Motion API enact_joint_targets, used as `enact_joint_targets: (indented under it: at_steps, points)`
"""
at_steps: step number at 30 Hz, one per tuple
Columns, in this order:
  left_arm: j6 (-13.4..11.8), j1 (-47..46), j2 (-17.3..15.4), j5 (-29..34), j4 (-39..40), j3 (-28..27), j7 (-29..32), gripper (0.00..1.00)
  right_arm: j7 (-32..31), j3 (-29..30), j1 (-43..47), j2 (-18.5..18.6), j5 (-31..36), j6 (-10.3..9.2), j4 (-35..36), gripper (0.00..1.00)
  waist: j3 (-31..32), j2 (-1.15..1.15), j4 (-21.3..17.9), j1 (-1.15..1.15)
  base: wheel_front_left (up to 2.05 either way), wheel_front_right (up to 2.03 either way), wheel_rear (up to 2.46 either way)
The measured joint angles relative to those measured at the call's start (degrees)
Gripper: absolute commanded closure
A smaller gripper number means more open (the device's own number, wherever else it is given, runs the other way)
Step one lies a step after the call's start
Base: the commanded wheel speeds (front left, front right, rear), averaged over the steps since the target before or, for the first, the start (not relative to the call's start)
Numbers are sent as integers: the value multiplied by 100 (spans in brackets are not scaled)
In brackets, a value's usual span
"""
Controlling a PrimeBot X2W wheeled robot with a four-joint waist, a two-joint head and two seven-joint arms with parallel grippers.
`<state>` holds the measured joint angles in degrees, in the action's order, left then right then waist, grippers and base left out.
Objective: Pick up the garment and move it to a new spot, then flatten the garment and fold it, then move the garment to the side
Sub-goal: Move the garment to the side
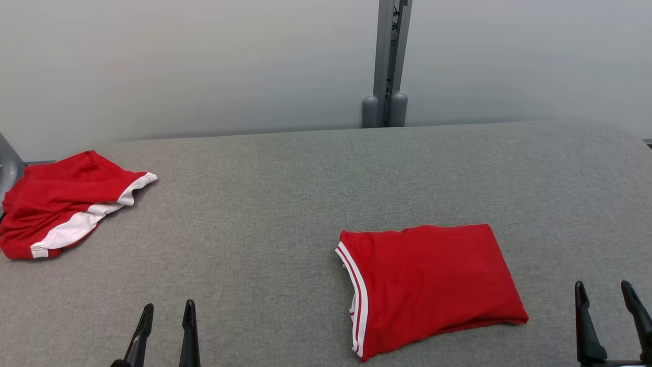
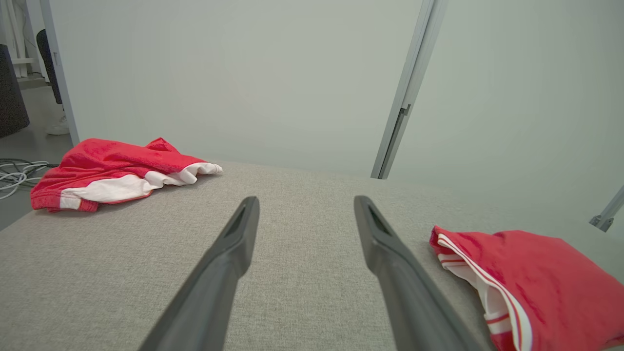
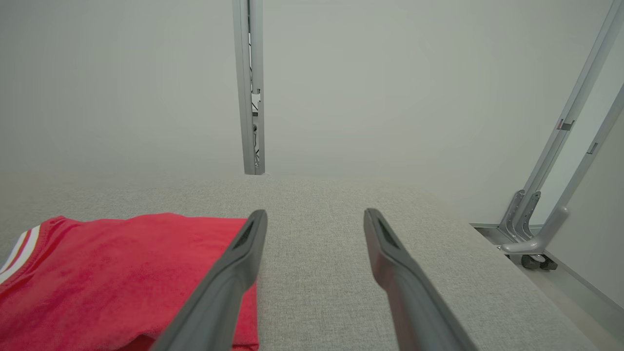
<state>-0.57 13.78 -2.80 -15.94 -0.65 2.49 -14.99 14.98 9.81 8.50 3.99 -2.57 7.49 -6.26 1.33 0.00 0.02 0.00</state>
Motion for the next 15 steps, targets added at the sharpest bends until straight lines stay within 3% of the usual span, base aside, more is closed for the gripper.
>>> enact_joint_targets:
  at_steps: [4,8,15]
  points:
    - [-1,-2,0,-35,-10,-7,0,0,0,-144,-93,15,-144,0,27,0,-47,0,39,0,0,0,0]
    - [-10,-5,-3,-71,2,-18,0,0,-85,-314,-610,231,-746,1,35,0,-150,0,27,0,0,0,0]
    - [-51,-327,0,-40,24,240,0,0,-2613,-1028,-1683,1105,-1704,0,-263,0,-600,0,50,0,0,0,0]
